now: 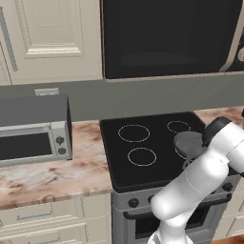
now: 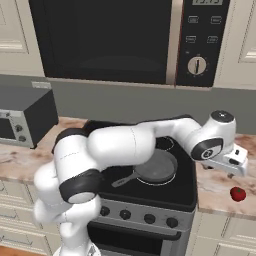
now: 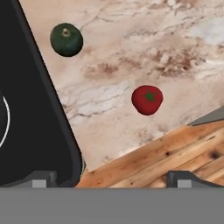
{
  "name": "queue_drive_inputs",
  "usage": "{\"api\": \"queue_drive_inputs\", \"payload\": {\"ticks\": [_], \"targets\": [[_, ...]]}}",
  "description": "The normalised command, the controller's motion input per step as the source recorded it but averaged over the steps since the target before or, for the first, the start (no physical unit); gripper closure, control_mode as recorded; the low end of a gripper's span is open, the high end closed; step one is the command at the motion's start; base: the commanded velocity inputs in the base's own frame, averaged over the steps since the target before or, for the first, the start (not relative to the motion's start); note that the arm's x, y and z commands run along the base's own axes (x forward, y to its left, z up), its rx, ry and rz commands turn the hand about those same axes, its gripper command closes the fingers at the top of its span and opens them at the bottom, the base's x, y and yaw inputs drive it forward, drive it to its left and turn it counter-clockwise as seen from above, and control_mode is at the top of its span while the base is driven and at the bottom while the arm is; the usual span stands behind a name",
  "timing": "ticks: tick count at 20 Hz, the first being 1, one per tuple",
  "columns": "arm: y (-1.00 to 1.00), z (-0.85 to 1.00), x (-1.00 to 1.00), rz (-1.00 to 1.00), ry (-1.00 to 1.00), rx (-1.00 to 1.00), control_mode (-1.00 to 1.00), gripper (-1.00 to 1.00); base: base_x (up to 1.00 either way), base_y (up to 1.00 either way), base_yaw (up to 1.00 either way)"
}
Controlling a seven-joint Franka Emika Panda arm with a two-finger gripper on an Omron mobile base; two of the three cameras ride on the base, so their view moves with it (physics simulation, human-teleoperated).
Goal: Put the squash and tomato in the pan. Then turn on the front right burner and set the heat to medium.
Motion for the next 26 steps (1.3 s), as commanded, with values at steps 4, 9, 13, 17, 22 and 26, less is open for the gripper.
{"api": "queue_drive_inputs", "payload": {"ticks": [4,9,13,17,22,26], "targets": [[-0.33,-0.26,0.00,0.03,0.00,0.00,-1.00,-1.00,0.00,0.00,0.00],[-0.24,-0.37,0.00,0.03,0.00,0.00,-1.00,-1.00,0.00,0.00,0.00],[-0.15,-0.23,0.03,0.03,0.00,0.00,-1.00,-1.00,0.00,0.00,0.00],[-0.13,-0.16,0.07,0.03,0.00,0.00,-1.00,-1.00,0.00,0.00,0.00],[-0.11,-0.16,0.18,0.03,0.00,0.00,-1.00,-1.00,0.00,0.00,0.00],[-0.10,-0.25,0.19,0.02,0.00,0.00,-1.00,-1.00,0.00,0.00,0.00]]}}
